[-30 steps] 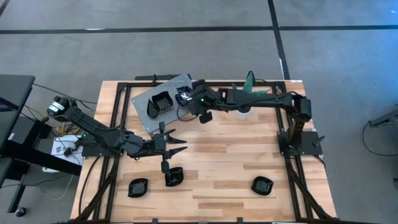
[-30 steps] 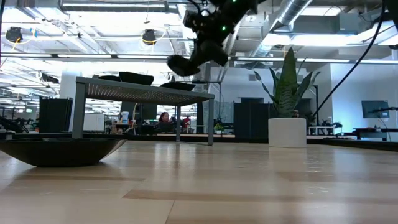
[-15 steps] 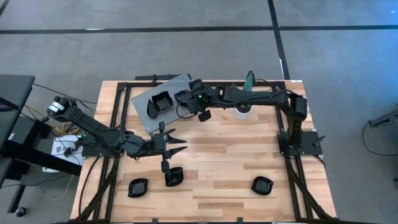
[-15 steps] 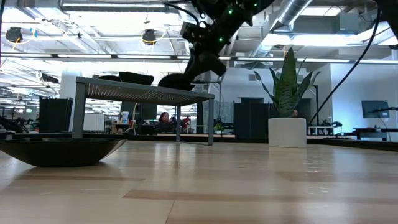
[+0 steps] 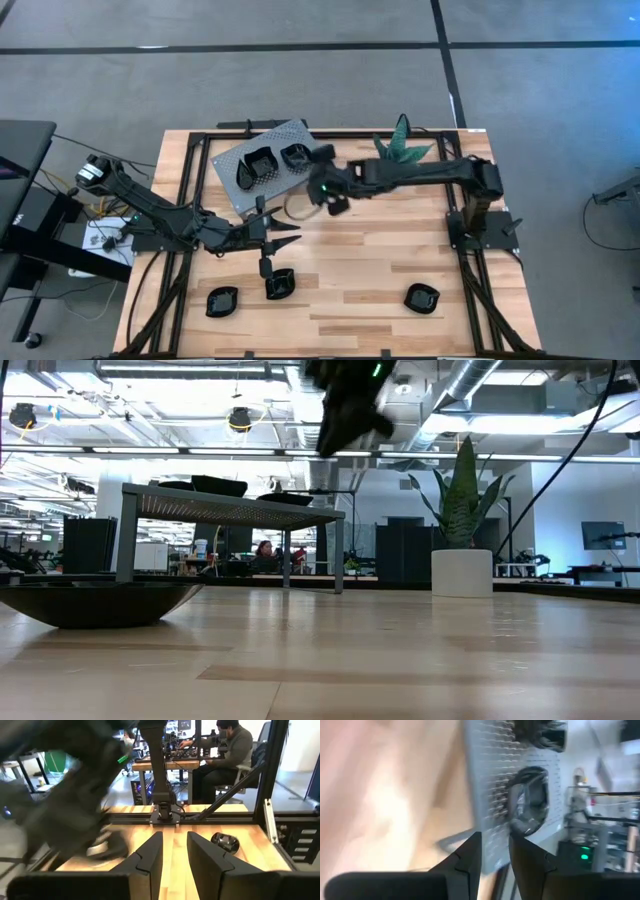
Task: Pick & Place Mini shaped plates
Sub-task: Stack the black leaf-shaped plate on the black leaf-shaped plate on the shelf
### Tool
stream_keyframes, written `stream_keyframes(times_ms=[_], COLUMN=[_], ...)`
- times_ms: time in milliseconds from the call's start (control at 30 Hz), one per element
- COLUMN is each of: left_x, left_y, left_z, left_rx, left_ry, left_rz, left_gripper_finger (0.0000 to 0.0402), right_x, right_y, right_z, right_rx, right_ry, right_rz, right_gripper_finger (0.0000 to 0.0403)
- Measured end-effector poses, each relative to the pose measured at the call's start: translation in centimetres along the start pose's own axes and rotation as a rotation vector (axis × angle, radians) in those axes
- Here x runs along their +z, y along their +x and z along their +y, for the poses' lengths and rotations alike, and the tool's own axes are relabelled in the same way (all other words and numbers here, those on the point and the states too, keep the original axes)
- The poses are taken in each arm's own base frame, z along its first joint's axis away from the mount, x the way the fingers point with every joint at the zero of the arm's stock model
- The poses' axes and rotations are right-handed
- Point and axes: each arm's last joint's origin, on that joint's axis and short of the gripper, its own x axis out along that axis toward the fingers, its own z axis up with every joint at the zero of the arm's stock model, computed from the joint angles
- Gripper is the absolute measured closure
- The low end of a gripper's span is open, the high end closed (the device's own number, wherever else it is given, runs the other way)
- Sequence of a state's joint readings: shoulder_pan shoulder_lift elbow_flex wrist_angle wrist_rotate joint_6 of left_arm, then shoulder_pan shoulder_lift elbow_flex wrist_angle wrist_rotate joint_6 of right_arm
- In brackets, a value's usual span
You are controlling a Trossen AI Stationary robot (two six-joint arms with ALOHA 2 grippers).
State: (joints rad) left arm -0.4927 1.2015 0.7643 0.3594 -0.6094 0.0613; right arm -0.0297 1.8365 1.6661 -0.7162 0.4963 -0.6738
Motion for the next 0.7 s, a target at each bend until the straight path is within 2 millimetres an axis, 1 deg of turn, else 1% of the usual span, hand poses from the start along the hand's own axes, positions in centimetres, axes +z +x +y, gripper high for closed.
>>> stream_keyframes(times_ms=[67,167,267,333,367,400,467,500,567,633,700], left_x=[0.0,-0.4,-0.6,-0.6,-0.6,-0.6,-0.5,-0.5,-0.3,0.2,0.7], left_y=[0.0,0.0,0.0,0.1,0.2,0.3,0.7,0.9,1.8,2.9,4.1], left_z=[0.0,0.0,-0.1,-0.3,-0.5,-0.5,-0.7,-0.8,-0.9,-0.9,-0.9], left_rx=[0.0,-0.005,-0.029,-0.064,-0.083,-0.091,-0.088,-0.074,-0.04,-0.019,-0.009], left_ry=[-0.02,-0.046,-0.061,-0.064,-0.077,-0.085,-0.108,-0.108,-0.113,-0.113,-0.098], left_rz=[0.001,0.009,0.013,0.009,-0.002,-0.01,-0.031,-0.029,-0.025,-0.021,0.009], left_gripper_finger=[0.0312,0.0312,0.0312,0.0312,0.0312,0.0312,0.0312,0.0312,0.0312,0.0312,0.0312], right_x=[0.3,-0.6,-2.7,-4.7,-5.7,-6.8,-8.8,-10.2,-12.5,-14.8,-16.4], right_y=[-2.5,-7.3,-11.7,-13.4,-13.8,-14.0,-13.2,-12.6,-11.1,-9.6,-8.5], right_z=[0.4,0.8,1.0,1.8,2.5,3.3,5.4,6.6,8.5,10.1,11.1], right_rx=[0.036,0.093,0.209,0.336,0.391,0.426,0.463,0.457,0.396,0.292,0.189], right_ry=[0.008,0.072,0.189,0.246,0.258,0.257,0.259,0.271,0.296,0.312,0.329], right_rz=[0.009,0.032,0.024,-0.046,-0.112,-0.2,-0.379,-0.439,-0.528,-0.588,-0.636], right_gripper_finger=[0.031,0.031,0.031,0.031,0.031,0.031,0.031,0.031,0.031,0.031,0.031])
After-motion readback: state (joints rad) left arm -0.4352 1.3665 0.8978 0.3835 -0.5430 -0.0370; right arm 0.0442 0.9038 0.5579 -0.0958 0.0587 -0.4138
